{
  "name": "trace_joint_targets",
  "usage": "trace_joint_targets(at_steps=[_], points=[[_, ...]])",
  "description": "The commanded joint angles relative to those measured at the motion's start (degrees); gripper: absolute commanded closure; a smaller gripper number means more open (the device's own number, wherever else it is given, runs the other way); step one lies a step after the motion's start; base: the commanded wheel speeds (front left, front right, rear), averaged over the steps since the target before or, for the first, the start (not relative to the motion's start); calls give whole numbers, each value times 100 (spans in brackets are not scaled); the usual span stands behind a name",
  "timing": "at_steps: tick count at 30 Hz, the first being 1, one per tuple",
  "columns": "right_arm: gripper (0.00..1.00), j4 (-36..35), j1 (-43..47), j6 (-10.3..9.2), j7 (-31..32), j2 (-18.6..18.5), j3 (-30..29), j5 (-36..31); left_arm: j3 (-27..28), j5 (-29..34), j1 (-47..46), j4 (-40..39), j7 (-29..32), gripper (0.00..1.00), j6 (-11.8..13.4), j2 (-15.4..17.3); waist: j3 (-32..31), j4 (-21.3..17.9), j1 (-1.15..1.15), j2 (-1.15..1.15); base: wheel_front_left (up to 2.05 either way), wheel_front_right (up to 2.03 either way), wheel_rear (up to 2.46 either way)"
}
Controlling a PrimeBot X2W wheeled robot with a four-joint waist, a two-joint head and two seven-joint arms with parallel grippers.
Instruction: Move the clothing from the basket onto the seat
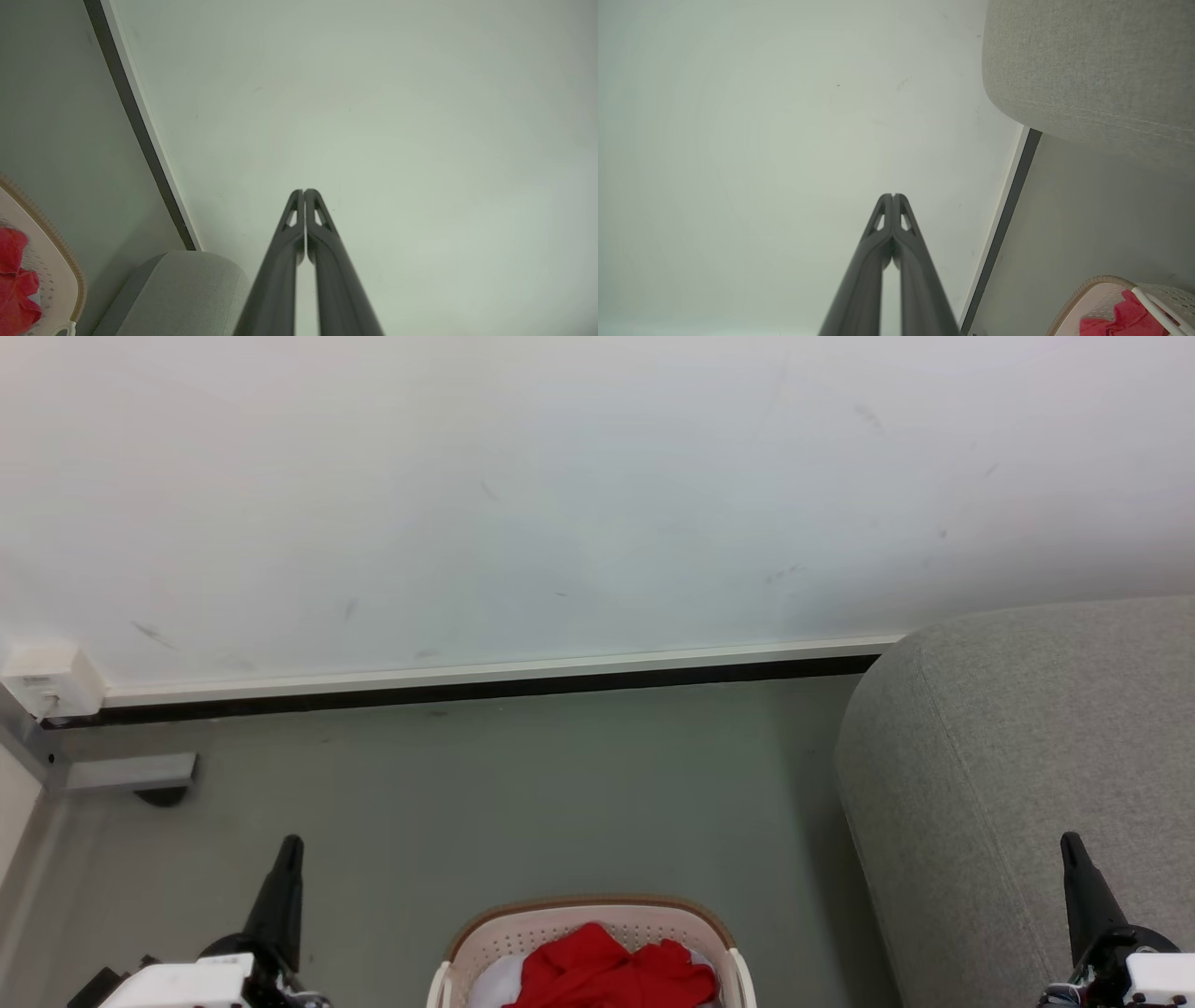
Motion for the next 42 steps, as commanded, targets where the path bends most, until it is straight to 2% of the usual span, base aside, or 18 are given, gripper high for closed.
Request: trace_joint_targets(at_steps=[1,24,25,34,42], points=[[100,-30,-71,-13,14,0,-21,8,6,-80,-48,-17,18,100,-15,15,0,0,0,0,0,0,0],[100,-30,-72,-13,14,0,-21,8,6,-80,-48,-18,18,100,-14,15,0,0,0,0,0,0,0],[0,22,13,0,-1,1,7,0,-1,3,10,21,-4,0,0,-5,0,0,0,0,0,0,0],[0,2,165,-1,-239,9,70,-241,-214,140,79,47,-240,0,24,-16,1,8,0,0,0,0,0],[0,-172,262,-1,-455,5,120,-1028,-362,507,109,-20,-455,0,109,-12,2,13,0,0,0,0,0]])
